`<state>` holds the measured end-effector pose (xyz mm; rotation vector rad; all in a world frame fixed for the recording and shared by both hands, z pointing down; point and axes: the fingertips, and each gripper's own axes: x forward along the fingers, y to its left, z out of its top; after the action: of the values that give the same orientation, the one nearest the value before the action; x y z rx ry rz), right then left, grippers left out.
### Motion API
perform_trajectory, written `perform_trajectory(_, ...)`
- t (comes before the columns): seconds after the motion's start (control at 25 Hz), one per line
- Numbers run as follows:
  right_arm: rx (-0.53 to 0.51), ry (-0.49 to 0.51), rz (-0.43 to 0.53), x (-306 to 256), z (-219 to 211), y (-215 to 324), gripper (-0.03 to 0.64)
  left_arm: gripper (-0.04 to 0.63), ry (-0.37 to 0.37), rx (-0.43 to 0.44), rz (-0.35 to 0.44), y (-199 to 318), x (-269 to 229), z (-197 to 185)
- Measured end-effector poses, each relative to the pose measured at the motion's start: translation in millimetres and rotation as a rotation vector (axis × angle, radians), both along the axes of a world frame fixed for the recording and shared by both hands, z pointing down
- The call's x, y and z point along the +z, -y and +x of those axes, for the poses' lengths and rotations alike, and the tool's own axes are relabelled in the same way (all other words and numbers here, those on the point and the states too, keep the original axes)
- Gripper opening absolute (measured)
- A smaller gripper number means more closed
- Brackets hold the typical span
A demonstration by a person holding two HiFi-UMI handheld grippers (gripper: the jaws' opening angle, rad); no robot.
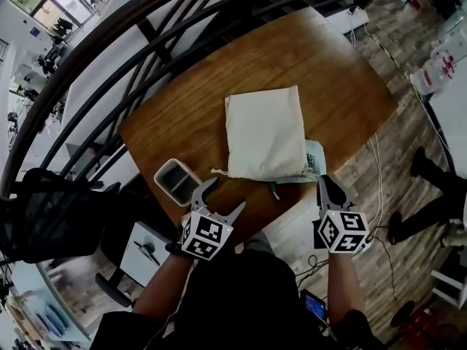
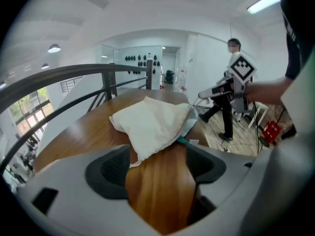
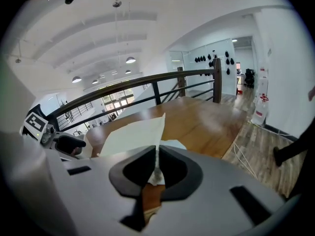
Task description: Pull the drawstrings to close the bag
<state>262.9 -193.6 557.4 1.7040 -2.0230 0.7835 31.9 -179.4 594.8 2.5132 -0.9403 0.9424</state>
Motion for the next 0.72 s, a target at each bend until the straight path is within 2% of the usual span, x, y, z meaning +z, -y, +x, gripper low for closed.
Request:
perform_trajectory(0.12, -0.018, 0.000, -0.001, 3.6, 4.9, 1.1, 0.017, 0.362, 0.129, 0.099, 0.015, 2.8, 11.5, -0.2)
perform_trajectory(0.24, -0.047, 0.008, -0.007, 6.7, 2.0, 1.0, 0.017, 0.352, 0.291, 0.239, 0.024, 7.1, 27.7, -11.7)
perform_trajectory(0.4, -0.076, 0.015, -0.009, 7.5, 1.3, 1.1, 0.017, 0.330, 0.443, 0.401, -0.040, 12.4, 48.3, -16.6)
perform_trajectory(0.64, -0.103, 0.031, -0.012, 7.8, 0.9, -0.8, 0.017, 0.299, 0.652, 0.542, -0.125, 23.5, 72.4, -25.3)
perform_trajectory(0.72, -0.114, 0.037, -0.009, 7.3, -0.9, -1.1, 0.017, 0.277, 0.698, 0.574, -0.130, 26.2, 78.2, -27.5)
